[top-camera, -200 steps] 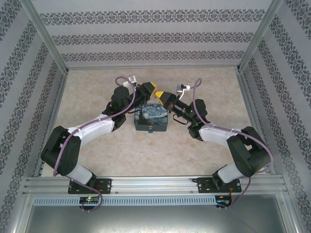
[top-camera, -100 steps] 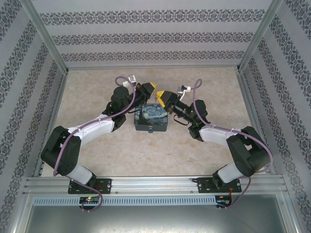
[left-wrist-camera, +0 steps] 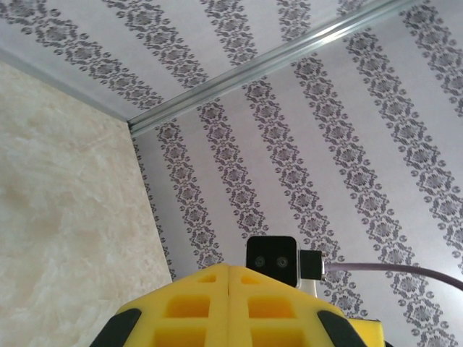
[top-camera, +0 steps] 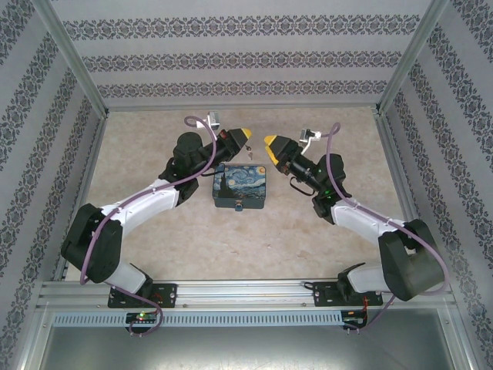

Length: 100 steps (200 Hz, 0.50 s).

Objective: Unlock the padlock with the key

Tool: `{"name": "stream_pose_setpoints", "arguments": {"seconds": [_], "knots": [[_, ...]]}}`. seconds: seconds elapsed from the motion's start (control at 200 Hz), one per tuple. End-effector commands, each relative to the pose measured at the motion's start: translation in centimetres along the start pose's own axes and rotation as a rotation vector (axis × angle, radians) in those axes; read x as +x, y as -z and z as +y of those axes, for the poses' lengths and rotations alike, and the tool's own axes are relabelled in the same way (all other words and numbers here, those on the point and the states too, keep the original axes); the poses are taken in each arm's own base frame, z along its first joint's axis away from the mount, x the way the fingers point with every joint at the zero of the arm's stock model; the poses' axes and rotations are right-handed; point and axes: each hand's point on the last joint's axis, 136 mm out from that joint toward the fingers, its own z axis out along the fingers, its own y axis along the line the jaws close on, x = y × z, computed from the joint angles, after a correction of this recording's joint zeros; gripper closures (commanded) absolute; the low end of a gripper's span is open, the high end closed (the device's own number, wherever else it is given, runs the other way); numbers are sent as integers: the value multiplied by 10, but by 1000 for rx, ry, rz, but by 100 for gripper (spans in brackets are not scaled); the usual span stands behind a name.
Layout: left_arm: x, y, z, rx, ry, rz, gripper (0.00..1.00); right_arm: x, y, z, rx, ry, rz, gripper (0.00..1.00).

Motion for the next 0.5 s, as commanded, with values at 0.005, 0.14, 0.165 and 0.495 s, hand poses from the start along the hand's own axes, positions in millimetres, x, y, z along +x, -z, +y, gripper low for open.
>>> {"name": "stream_pose_setpoints", "arguments": {"seconds": [0.005, 0.14, 0.165, 0.495], "knots": [[-2, 2, -35, 82, -83, 16, 100, 2, -7, 18, -53, 61, 33, 35], [-4, 2, -41, 95, -87, 16, 100, 9, -14, 21, -72, 73, 47, 45], [-4, 2, -41, 96, -89, 15, 100, 10, -15, 22, -76, 75, 46, 47], [-5, 2, -44, 101, -92, 13, 100, 26, -26, 27, -100, 73, 68, 57]]}}
